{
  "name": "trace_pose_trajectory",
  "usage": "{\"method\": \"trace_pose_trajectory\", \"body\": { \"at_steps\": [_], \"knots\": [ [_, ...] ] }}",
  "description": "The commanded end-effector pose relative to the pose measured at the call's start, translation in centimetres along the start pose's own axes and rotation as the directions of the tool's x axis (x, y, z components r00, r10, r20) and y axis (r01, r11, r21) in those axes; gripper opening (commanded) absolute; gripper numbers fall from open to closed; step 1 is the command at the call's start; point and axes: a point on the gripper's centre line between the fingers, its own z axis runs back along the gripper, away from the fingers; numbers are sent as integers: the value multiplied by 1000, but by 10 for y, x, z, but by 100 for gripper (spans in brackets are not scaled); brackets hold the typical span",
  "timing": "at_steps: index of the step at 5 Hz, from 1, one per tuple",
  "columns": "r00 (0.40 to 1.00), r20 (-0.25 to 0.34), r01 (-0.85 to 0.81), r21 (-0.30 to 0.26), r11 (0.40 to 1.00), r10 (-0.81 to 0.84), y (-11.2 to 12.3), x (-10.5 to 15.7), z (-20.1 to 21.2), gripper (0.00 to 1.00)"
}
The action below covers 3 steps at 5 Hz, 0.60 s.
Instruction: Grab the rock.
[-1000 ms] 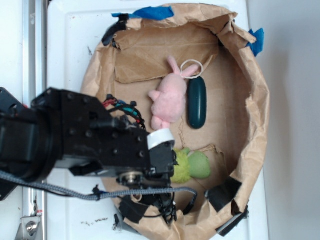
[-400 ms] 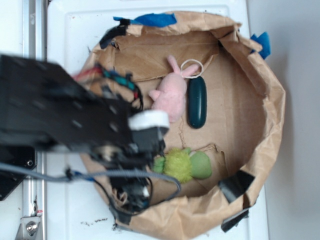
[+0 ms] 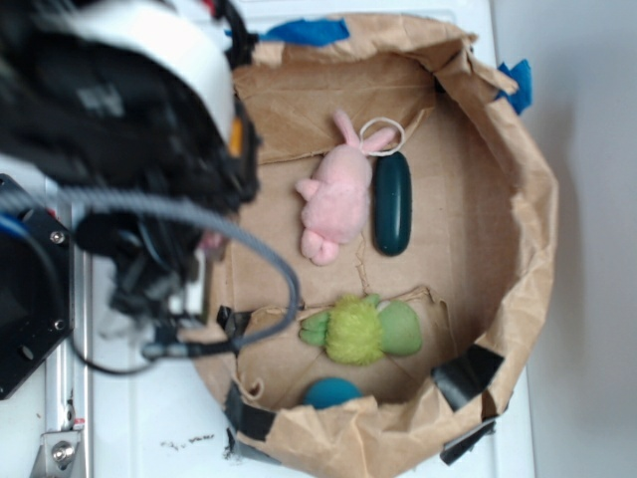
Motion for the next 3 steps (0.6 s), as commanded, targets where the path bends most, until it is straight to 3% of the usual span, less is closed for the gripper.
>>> {"method": "trace_pose_trajectory", "body": {
  "at_steps": [1, 2, 3],
  "knots": [
    [995, 91, 43, -6, 999, -43, 33, 37, 40, 0],
    [997, 72, 26, 4, 1000, -27, 30, 55, 24, 0],
    [1000, 19, 6, 11, 1000, -6, 12, 62, -4, 0]
  ]
}}
